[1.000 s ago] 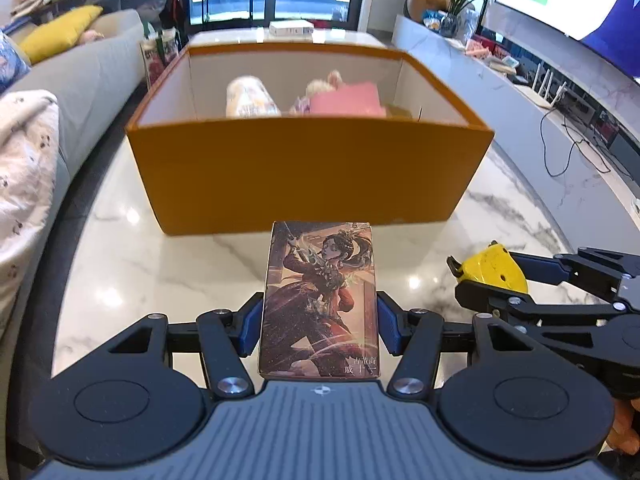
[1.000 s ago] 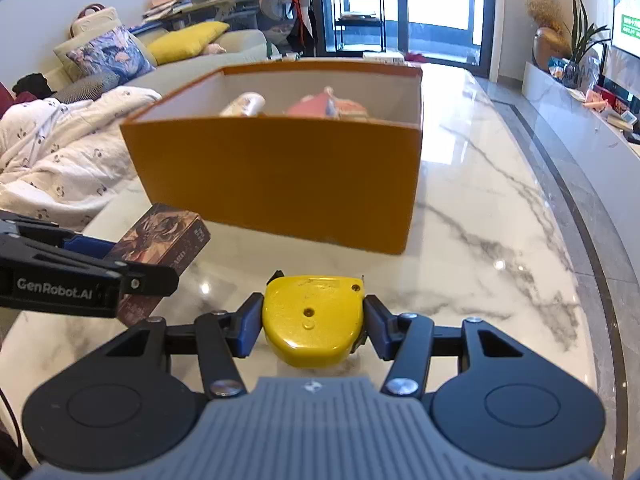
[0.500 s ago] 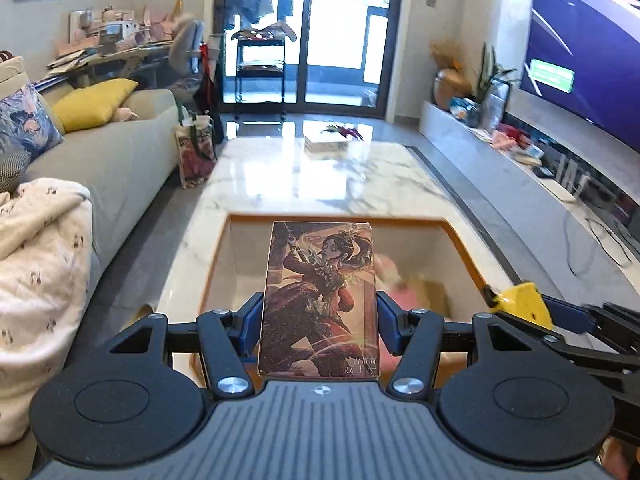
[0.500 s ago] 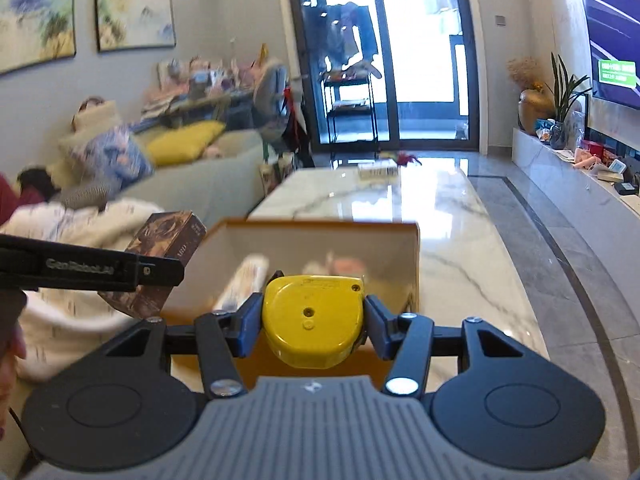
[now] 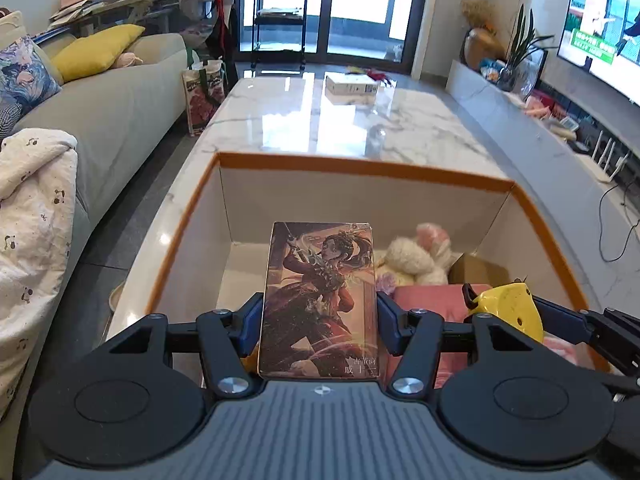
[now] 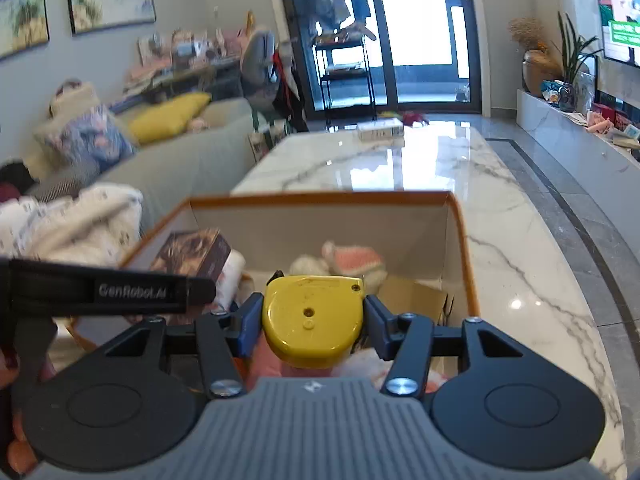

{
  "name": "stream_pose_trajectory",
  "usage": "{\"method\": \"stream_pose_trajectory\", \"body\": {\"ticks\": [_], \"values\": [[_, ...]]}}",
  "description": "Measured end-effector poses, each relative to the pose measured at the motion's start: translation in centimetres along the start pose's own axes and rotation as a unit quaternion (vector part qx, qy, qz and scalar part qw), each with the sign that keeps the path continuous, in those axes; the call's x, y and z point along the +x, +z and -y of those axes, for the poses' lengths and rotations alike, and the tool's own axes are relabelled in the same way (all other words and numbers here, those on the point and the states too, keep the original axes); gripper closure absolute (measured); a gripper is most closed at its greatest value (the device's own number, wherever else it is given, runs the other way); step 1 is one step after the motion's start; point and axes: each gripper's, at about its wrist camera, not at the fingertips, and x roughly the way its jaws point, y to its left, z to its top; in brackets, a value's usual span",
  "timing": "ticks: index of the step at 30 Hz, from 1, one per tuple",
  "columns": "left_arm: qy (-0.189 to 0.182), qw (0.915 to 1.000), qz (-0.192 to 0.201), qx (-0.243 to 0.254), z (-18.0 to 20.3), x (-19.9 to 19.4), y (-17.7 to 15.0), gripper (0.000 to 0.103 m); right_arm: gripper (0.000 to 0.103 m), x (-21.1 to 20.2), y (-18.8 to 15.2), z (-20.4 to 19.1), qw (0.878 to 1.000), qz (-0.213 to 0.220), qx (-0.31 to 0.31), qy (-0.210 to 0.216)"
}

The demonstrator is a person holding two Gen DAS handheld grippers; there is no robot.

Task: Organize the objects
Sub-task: 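Lift the card box and tape measure and carry both over the orange box, then lower the card box and tape measure into the box and open both grippers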

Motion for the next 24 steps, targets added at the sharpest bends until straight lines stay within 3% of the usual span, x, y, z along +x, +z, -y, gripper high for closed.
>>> {"method": "stream_pose_trajectory", "body": {"ticks": [13,16,24], "values": [[0.003,1.0,-0.002,-0.008,0.0,0.0,-1.1,0.035,0.047,0.9,-1.3,-0.2,1.0,-0.018,-0.011,-0.01],[0.012,0.9996,-0.018,-0.019,-0.2,0.1,-0.9,0.026,0.037,0.5,-1.3,-0.4,1.0,-0.01,-0.015,-0.014],[0.014,0.9993,0.011,-0.032,-0.4,-2.3,-0.2,0.025,0.022,-0.9,-1.1,-0.8,0.999,0.007,-0.03,-0.028]]}}
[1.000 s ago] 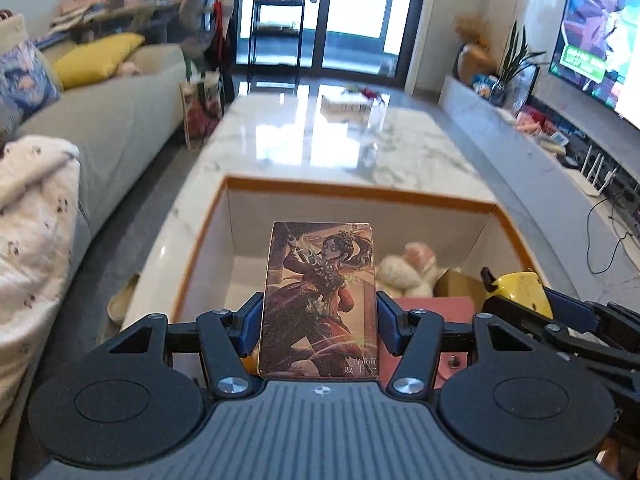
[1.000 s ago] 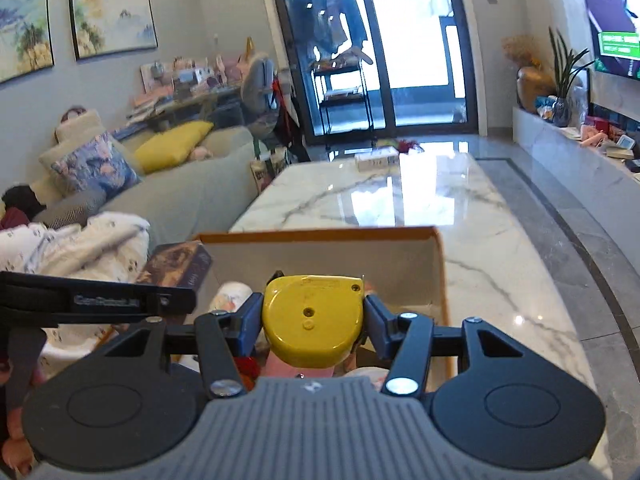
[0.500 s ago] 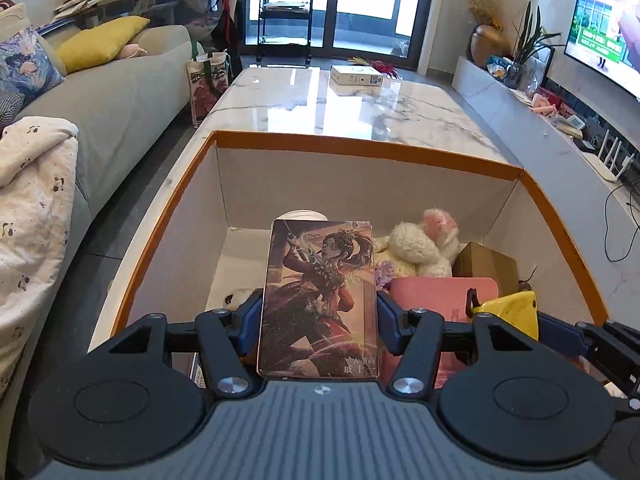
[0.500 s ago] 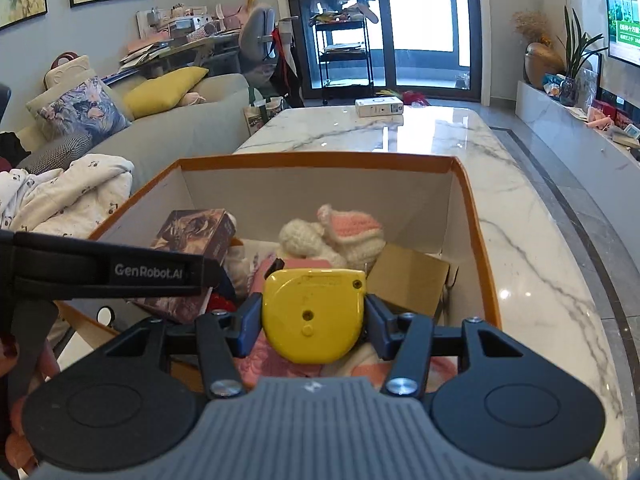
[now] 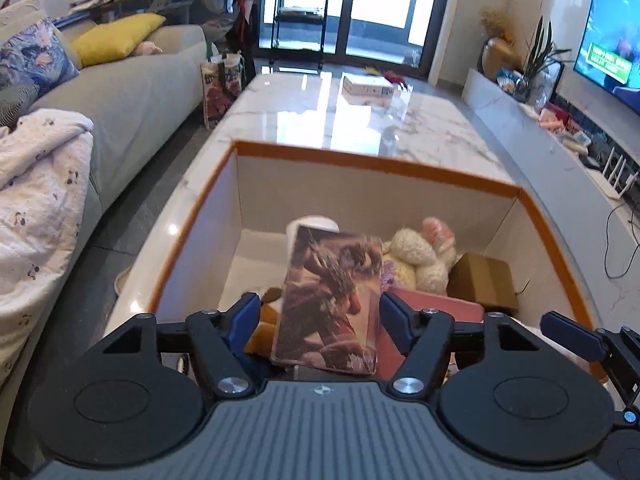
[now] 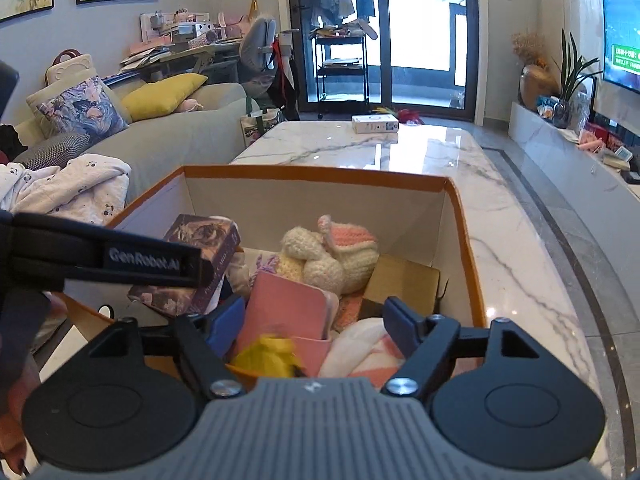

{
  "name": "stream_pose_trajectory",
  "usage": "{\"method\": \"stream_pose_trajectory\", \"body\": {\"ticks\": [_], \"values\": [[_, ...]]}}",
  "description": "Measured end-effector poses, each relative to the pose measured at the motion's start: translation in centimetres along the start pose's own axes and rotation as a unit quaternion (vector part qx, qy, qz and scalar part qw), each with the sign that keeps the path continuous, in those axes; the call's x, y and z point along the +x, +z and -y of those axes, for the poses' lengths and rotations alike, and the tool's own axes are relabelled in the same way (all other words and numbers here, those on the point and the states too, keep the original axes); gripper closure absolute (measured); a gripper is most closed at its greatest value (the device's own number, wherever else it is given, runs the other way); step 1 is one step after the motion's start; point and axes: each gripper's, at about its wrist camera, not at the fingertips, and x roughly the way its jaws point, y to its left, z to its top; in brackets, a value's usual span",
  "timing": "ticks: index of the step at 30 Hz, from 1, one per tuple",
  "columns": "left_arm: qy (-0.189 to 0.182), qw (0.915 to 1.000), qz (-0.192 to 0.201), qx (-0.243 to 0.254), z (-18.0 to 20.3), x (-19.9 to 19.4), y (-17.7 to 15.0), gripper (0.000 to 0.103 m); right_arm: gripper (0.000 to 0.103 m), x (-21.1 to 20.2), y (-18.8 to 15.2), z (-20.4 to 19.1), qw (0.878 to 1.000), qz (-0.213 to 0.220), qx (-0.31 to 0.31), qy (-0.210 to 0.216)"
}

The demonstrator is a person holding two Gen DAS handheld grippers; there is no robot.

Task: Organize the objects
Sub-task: 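Lower the card box and tape measure into the box and open both grippers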

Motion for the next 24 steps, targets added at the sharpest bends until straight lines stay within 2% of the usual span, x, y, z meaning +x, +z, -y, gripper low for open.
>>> {"method": "stream_pose_trajectory", "body": {"ticks": [3,8,13,18,19,24], "values": [[0.008,0.9998,0.013,0.009,0.1,-1.4,0.2,0.025,0.014,-1.0,0.3,0.2,1.0,0.006,0.002,-0.005],[0.014,0.9996,0.022,-0.003,-0.4,-4.1,-1.0,0.025,0.004,-4.1,0.6,0.0,1.0,0.016,0.004,-0.024],[0.02,0.9993,0.03,-0.01,-0.2,-6.9,-2.2,0.025,0.003,-7.3,0.4,-0.8,0.999,0.006,0.007,-0.032],[0.08,0.996,0.037,0.013,0.6,-8.9,-4.5,0.024,0.001,-9.6,-0.7,-1.1,0.998,-0.006,0.039,-0.046],[0.079,0.9963,0.034,0.01,0.5,-9.0,-5.1,0.024,0.001,-9.9,-1.0,-1.1,0.998,-0.008,0.043,-0.048],[0.013,0.9997,-0.008,-0.021,0.0,-8.4,-6.4,0.023,0.001,-10.6,-2.0,-1.0,0.997,-0.012,0.043,-0.062]]}}
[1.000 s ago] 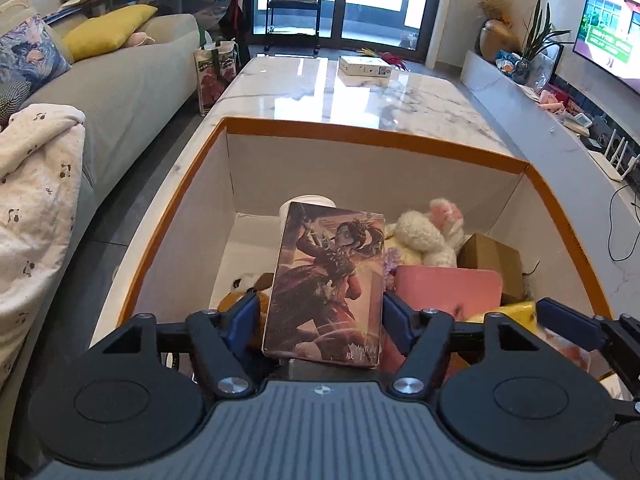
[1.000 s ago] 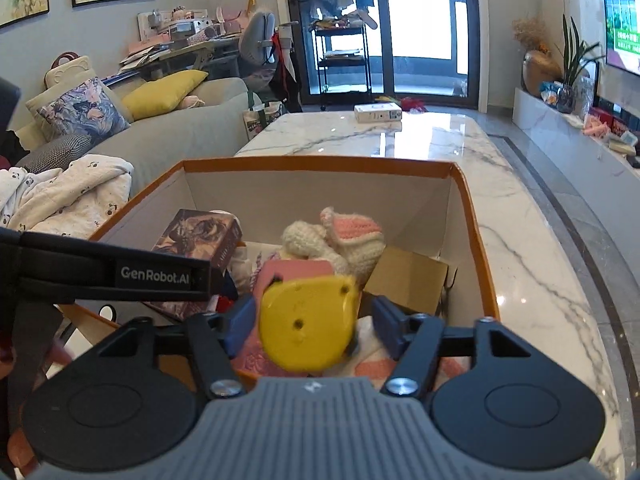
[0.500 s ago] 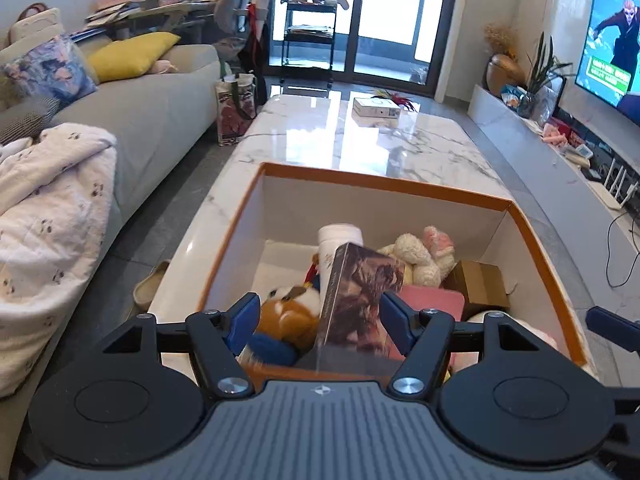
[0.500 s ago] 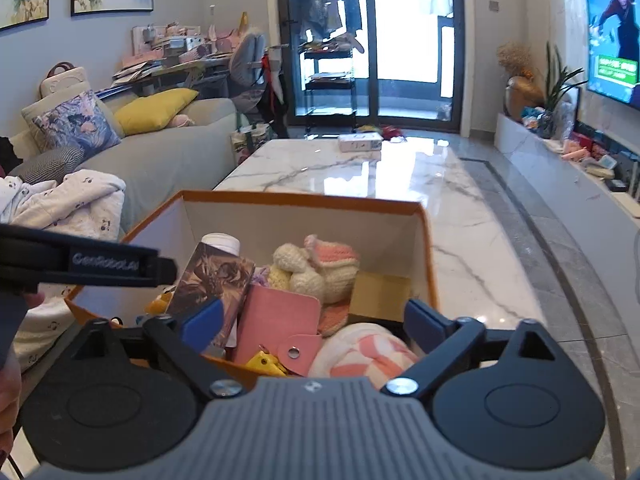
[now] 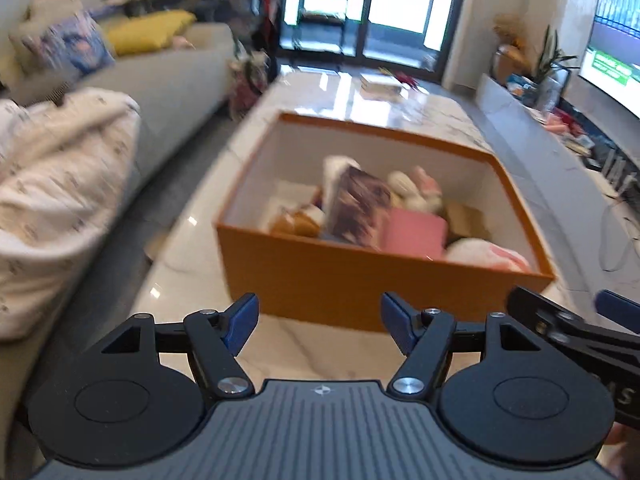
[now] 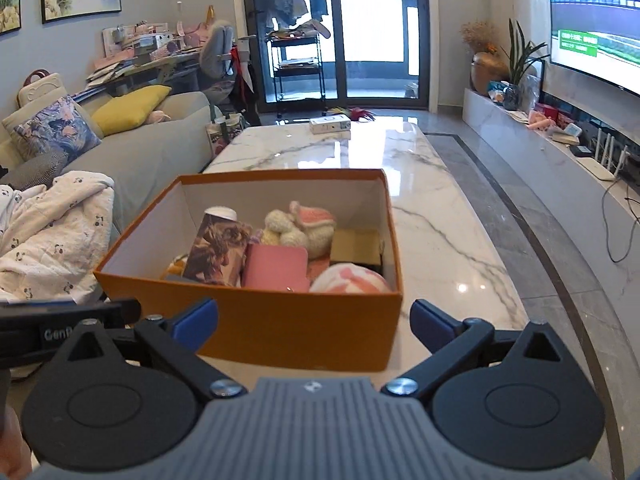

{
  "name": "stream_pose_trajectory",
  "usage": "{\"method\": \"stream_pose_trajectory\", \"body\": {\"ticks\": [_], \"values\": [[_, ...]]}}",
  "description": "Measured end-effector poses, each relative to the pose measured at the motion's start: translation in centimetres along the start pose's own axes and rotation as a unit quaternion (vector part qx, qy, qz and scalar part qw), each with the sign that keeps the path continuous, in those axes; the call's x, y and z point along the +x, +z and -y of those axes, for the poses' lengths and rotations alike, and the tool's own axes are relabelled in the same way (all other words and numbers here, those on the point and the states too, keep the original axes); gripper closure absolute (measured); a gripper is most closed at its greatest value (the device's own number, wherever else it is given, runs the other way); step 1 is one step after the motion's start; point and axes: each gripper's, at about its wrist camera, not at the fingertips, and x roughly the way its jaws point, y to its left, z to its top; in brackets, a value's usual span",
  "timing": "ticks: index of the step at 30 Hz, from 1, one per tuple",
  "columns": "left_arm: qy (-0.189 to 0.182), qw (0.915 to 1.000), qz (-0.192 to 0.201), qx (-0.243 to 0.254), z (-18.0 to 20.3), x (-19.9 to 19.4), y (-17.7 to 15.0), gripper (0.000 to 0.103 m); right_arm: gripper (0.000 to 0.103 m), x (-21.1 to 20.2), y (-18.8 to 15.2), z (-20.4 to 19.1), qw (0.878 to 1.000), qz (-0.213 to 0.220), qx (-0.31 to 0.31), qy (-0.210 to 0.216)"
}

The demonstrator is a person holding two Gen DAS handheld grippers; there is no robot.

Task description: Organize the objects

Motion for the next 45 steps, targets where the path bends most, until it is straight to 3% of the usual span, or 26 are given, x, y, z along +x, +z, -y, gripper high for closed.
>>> {"method": "stream_pose_trajectory", "body": {"ticks": [11,19,45], "values": [[0.024,0.9993,-0.01,0.028,0.7,1.0,-0.3,0.013,0.001,1.4,-0.1,0.2,1.0,-0.018,-0.008,-0.014],[0.014,0.9998,-0.007,0.007,0.4,1.4,0.6,0.013,0.001,2.4,0.3,0.1,0.999,-0.022,-0.02,-0.019],[0.039,0.9982,-0.013,0.043,0.2,0.9,-0.5,0.013,0.001,2.1,-0.5,-0.8,0.999,-0.031,-0.032,-0.018]]}}
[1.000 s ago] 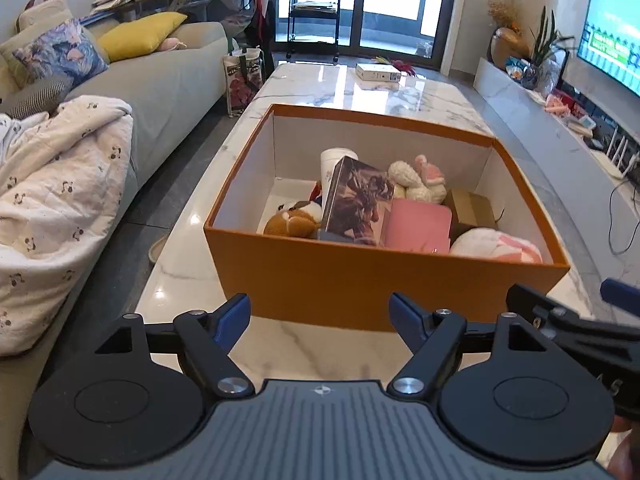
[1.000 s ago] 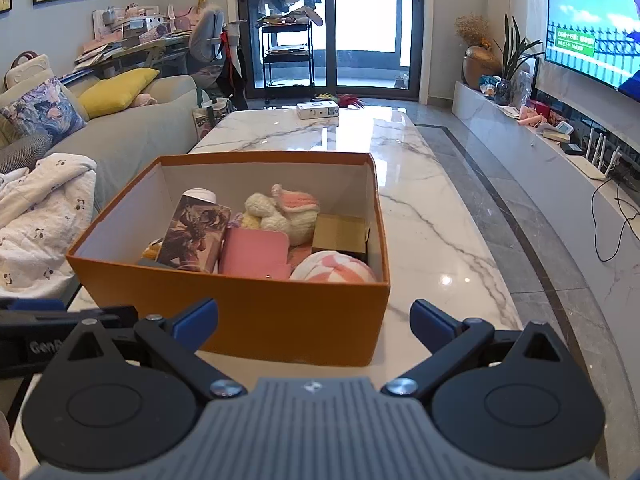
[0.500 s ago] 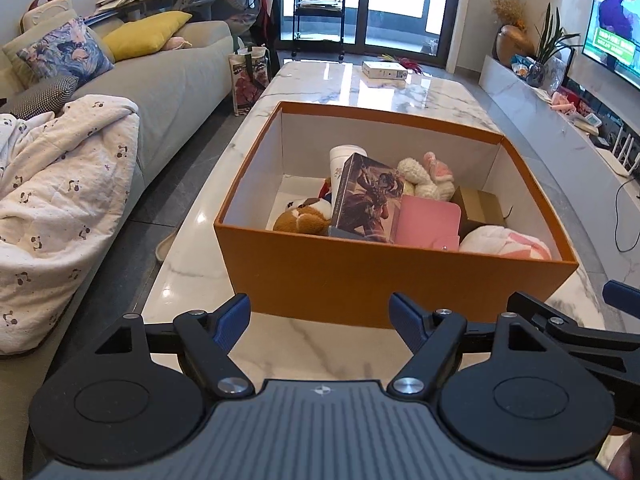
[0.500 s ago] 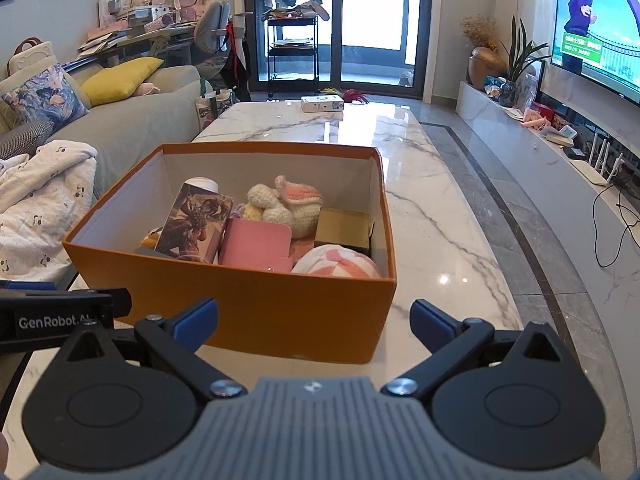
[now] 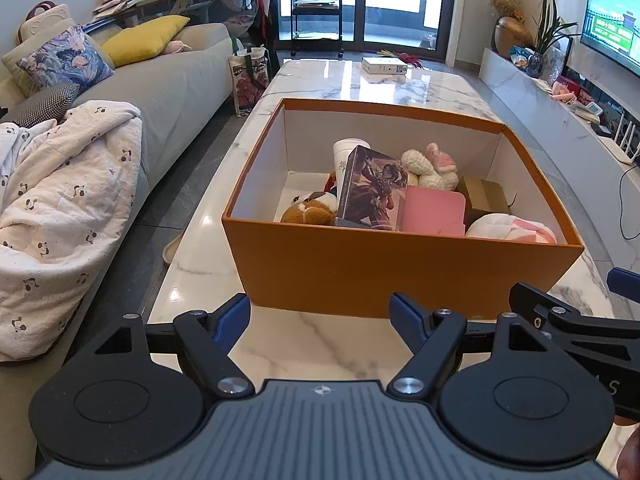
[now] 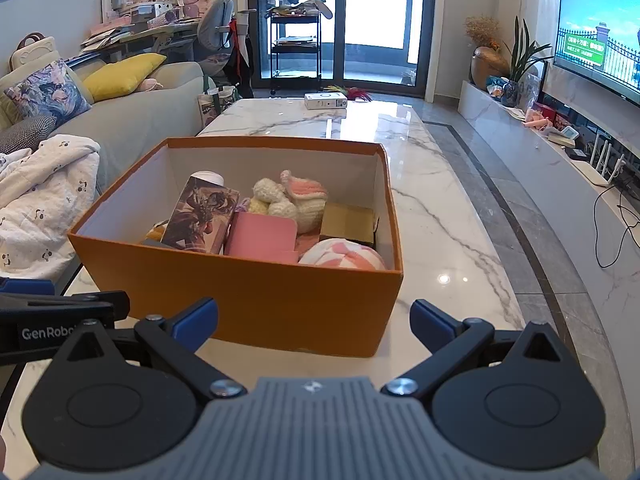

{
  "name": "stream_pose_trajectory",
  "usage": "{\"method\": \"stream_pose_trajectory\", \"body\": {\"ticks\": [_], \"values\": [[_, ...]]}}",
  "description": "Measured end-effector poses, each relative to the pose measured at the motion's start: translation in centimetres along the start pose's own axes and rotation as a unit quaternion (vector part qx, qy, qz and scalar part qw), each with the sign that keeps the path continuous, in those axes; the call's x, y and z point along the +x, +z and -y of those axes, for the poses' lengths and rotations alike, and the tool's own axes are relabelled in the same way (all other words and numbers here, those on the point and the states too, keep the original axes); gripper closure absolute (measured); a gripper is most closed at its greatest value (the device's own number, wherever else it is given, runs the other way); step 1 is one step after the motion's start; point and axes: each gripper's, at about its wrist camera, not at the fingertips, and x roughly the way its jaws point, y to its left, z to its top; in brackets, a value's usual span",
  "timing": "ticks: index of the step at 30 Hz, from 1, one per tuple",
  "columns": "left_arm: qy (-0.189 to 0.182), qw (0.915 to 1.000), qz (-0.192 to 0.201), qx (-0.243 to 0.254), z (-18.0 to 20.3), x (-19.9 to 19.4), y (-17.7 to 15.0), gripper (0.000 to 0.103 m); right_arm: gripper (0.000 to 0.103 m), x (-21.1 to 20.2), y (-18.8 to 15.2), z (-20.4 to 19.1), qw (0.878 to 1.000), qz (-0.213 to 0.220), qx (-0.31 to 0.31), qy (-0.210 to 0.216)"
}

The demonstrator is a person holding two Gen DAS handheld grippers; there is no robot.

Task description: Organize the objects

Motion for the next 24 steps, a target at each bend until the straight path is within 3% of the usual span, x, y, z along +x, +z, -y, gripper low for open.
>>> {"method": "stream_pose_trajectory", "body": {"ticks": [12,24], "values": [[-0.013,0.9999,-0.008,-0.006,-0.39,0.37,-0.08,0.012,0.001,0.03,0.03,-0.09,1.0,0.0,0.0,-0.004],[0.001,1.0,-0.006,0.007,-0.14,0.32,-0.23,0.011,0.001,0.08,0.03,-0.4,1.0,0.001,-0.003,-0.004]]}}
